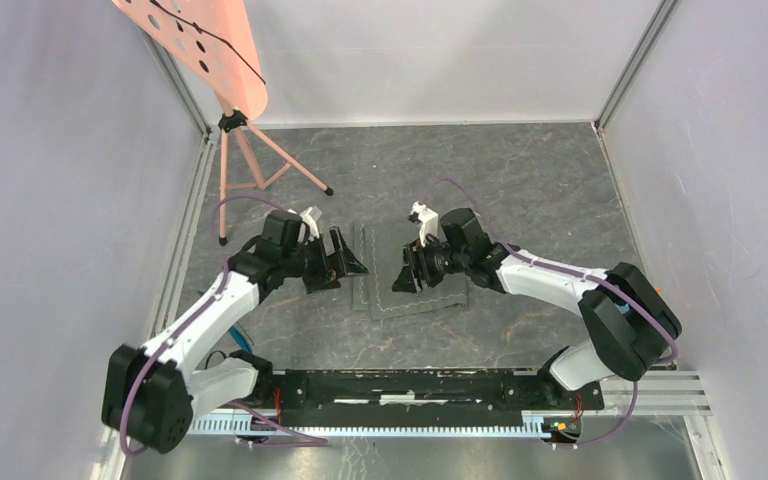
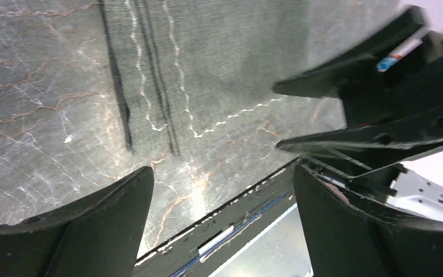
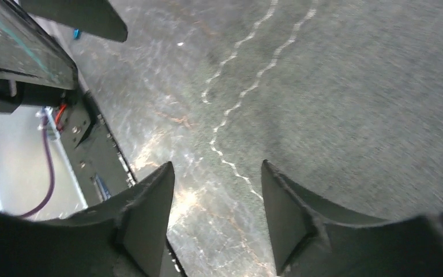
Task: Fold the napkin into a case and place the utensils inside
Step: Fold the rectangle-folded napkin at the center of the board, then rotate the square-folded napkin at the center of the board.
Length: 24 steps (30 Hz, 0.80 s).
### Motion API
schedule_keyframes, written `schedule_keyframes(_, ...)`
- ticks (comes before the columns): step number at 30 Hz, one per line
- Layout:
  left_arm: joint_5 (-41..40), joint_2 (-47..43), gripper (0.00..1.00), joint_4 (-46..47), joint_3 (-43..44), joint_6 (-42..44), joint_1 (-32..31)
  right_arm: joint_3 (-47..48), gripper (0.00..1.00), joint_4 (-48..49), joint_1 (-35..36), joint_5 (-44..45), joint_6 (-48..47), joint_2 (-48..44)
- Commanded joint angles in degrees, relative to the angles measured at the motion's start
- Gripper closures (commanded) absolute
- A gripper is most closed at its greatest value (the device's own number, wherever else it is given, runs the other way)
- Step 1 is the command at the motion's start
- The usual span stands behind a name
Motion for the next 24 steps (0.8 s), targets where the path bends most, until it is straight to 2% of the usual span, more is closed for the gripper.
schedule_keyframes(1,-2.3,6.4,0.05,4.1,4.0,0.3,-0.7,-0.6,0.45,-3.5,-0.5,8.6,0.3,-0.6)
schedule_keyframes(2,-2.9,7.0,0.05,5.5,4.0,0.0,-1.2,-1.7,0.51,-3.3,-0.4,9.2,1.1,-0.4)
schedule_keyframes(5,-4.0,9.1,0.04,8.8,4.5,-1.1,-2.2,-5.4,0.59,-2.8,-0.4,13.8,1.8,-0.9)
schedule_keyframes(9,-3.8,13.0,0.04,11.2,5.7,-2.2,-4.4,-7.2,0.68,-10.3,-1.6,25.2,-0.7,0.0)
schedule_keyframes(12,-5.0,13.5,0.05,12.0,5.7,-2.6,-5.0,-8.8,0.74,-16.3,-5.7,34.6,-3.1,0.8)
schedule_keyframes(14,-5.8,13.6,0.04,12.2,5.8,-2.8,-5.1,-6.8,0.73,-20.6,-8.7,44.8,-6.2,0.9)
schedule_keyframes(16,-7.4,14.1,0.04,12.8,6.2,-3.2,-5.1,-3.2,0.71,-19.4,-11.0,51.6,-10.6,1.6)
schedule_keyframes(19,-9.8,16.7,0.05,15.2,7.3,-4.8,-5.1,6.8,0.67,-13.7,-11.9,44.0,-18.8,7.9)
schedule_keyframes(22,-13.6,20.6,0.05,16.5,10.3,-4.8,-5.1,22.7,0.63,-20.7,-11.8,35.1,-20.6,14.7)
schedule_keyframes(24,-15.5,24.3,0.05,15.9,13.9,-2.3,-5.1,25.2,0.56,-21.2,-11.9,29.7,-18.9,13.9)
